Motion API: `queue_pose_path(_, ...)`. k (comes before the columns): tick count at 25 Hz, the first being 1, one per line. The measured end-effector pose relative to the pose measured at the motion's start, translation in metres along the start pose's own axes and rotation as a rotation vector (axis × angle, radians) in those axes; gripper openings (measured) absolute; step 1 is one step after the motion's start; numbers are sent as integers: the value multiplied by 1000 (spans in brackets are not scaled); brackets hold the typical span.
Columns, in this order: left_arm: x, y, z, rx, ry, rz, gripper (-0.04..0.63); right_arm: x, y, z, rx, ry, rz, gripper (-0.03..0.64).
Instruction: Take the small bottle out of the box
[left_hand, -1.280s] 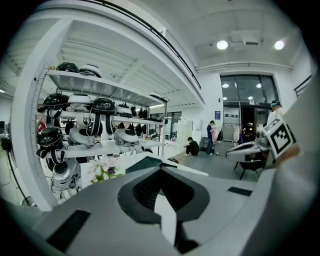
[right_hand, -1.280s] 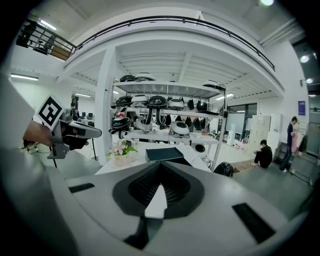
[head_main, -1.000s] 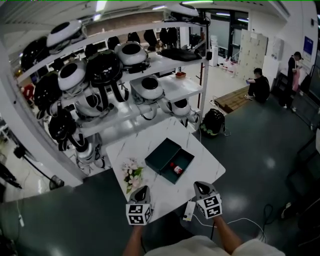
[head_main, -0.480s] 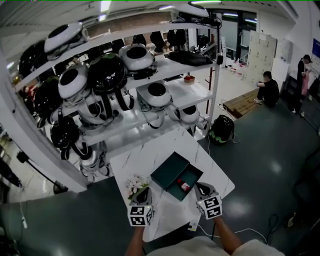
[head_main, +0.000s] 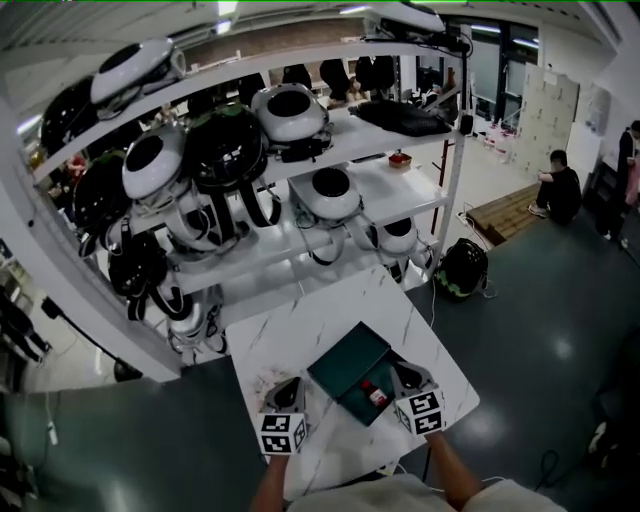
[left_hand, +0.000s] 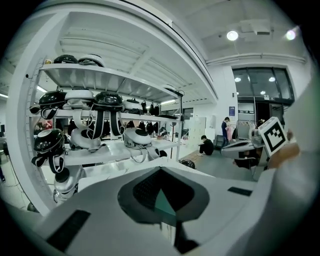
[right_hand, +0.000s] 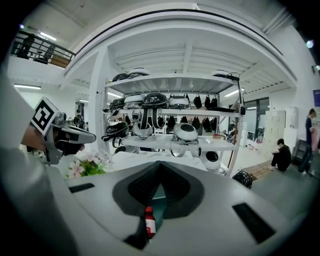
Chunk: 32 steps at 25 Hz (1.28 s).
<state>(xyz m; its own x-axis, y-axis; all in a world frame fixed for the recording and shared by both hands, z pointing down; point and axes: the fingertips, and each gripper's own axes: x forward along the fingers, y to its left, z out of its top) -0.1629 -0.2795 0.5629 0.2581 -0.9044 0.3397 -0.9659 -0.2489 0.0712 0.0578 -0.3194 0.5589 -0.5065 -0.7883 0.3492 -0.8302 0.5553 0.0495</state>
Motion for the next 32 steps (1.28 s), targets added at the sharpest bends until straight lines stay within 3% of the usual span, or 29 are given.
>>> queue_pose_path(9, 29, 7, -1, -2, 29, 17, 18, 30, -15, -13, 37, 20, 32, 21)
queue_pose_path(32, 86, 3, -45, -35, 106, -109, 18, 60, -7, -83, 43, 200, -17, 21)
